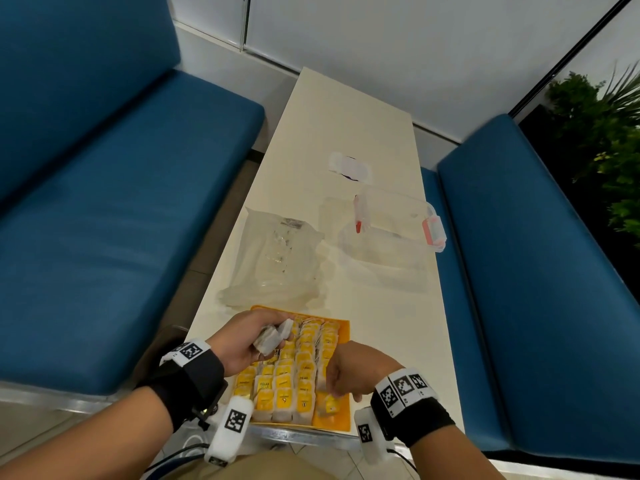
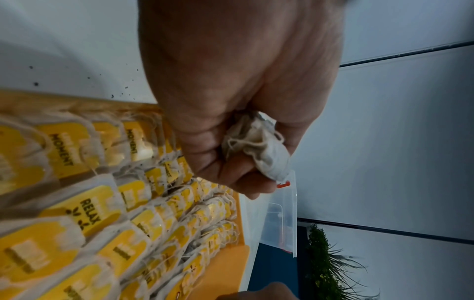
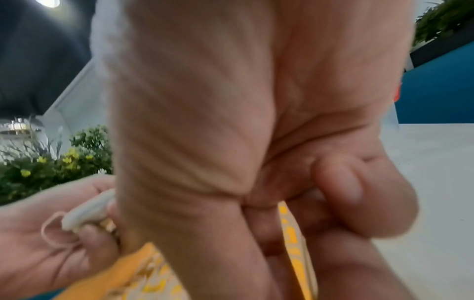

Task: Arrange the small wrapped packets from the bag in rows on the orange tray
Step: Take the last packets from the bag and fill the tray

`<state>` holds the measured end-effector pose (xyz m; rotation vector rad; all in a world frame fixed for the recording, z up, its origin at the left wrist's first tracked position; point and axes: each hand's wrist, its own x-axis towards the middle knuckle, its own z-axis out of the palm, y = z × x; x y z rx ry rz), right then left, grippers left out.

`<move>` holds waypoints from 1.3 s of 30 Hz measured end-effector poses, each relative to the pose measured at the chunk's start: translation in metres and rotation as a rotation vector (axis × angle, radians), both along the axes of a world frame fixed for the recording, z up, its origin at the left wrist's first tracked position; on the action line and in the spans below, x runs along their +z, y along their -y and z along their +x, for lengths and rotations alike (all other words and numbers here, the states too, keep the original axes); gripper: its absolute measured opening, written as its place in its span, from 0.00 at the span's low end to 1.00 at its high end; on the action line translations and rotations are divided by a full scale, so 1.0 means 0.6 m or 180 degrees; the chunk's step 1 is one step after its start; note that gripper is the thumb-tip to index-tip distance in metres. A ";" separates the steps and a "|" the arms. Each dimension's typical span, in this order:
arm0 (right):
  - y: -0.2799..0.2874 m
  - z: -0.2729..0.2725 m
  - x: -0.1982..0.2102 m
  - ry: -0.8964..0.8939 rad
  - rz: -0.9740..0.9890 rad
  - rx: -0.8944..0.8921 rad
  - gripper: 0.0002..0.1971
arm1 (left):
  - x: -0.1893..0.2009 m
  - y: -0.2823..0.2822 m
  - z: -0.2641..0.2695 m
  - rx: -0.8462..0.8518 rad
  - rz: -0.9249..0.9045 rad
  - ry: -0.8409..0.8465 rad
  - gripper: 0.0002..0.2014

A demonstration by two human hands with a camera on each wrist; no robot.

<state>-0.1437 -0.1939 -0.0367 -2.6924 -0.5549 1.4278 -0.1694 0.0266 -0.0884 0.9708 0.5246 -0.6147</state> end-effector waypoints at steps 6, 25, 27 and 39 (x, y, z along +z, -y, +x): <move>0.006 -0.006 -0.049 0.0868 -0.0071 -0.0183 0.09 | -0.004 -0.003 0.000 0.0018 0.0040 0.0025 0.14; 0.017 -0.050 -0.098 0.1393 -0.0114 0.0121 0.12 | -0.003 0.000 0.000 0.0051 0.0070 0.0052 0.13; 0.016 -0.053 -0.100 0.1418 -0.0098 0.0074 0.13 | -0.003 0.001 0.000 0.0049 0.0069 0.0048 0.13; 0.003 -0.032 -0.025 0.2404 0.0169 -0.0267 0.16 | 0.006 0.001 0.002 0.0143 -0.0235 -0.0130 0.23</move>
